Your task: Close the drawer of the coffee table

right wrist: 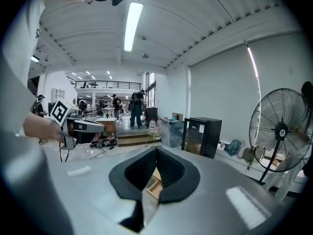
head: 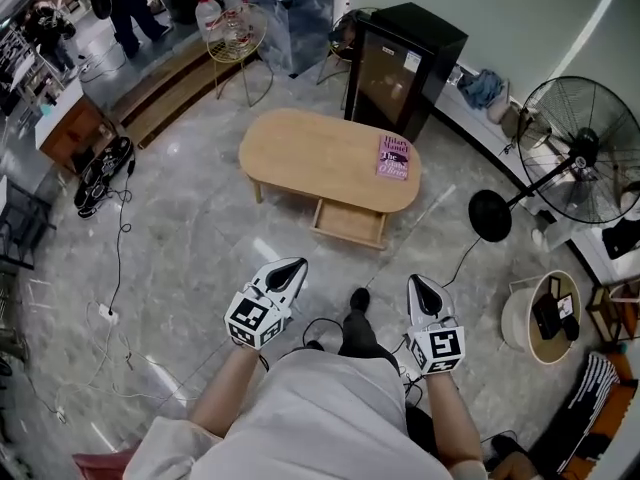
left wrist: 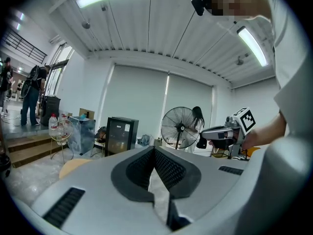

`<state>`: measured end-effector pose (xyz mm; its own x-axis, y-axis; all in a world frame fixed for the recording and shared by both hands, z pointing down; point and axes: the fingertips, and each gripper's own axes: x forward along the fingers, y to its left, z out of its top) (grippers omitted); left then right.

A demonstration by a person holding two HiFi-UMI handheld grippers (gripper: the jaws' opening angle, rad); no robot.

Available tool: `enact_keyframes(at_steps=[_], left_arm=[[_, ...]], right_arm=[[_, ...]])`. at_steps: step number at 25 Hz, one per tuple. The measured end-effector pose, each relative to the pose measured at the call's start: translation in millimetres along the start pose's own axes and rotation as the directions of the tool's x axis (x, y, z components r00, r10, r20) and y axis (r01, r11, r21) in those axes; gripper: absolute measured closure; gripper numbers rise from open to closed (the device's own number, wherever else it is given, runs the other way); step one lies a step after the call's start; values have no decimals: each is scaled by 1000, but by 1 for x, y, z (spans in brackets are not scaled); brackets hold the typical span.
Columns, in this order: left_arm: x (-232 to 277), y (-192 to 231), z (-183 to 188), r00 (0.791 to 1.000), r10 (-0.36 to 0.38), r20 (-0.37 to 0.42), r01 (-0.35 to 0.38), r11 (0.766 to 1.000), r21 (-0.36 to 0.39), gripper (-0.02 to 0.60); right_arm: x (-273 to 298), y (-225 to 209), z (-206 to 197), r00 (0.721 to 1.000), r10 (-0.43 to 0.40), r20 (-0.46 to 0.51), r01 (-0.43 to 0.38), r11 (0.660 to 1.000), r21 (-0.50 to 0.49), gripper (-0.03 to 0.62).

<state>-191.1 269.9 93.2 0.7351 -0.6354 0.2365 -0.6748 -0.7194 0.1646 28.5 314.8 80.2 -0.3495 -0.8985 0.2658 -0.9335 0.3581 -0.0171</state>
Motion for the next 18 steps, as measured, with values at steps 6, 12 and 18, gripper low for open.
enact_keyframes(at_steps=[6, 12, 18], left_arm=[[41, 17, 7, 999, 31, -10, -31, 999, -15, 574], [103, 30, 19, 998, 51, -21, -51, 998, -20, 574], [164, 43, 26, 996, 78, -47, -80, 997, -25, 574]], right_arm=[[43, -32, 6, 999, 51, 3, -51, 999, -4, 583], [87, -83, 7, 996, 92, -14, -92, 996, 1, 583], [130, -133, 9, 991, 135, -24, -135, 991, 6, 583]])
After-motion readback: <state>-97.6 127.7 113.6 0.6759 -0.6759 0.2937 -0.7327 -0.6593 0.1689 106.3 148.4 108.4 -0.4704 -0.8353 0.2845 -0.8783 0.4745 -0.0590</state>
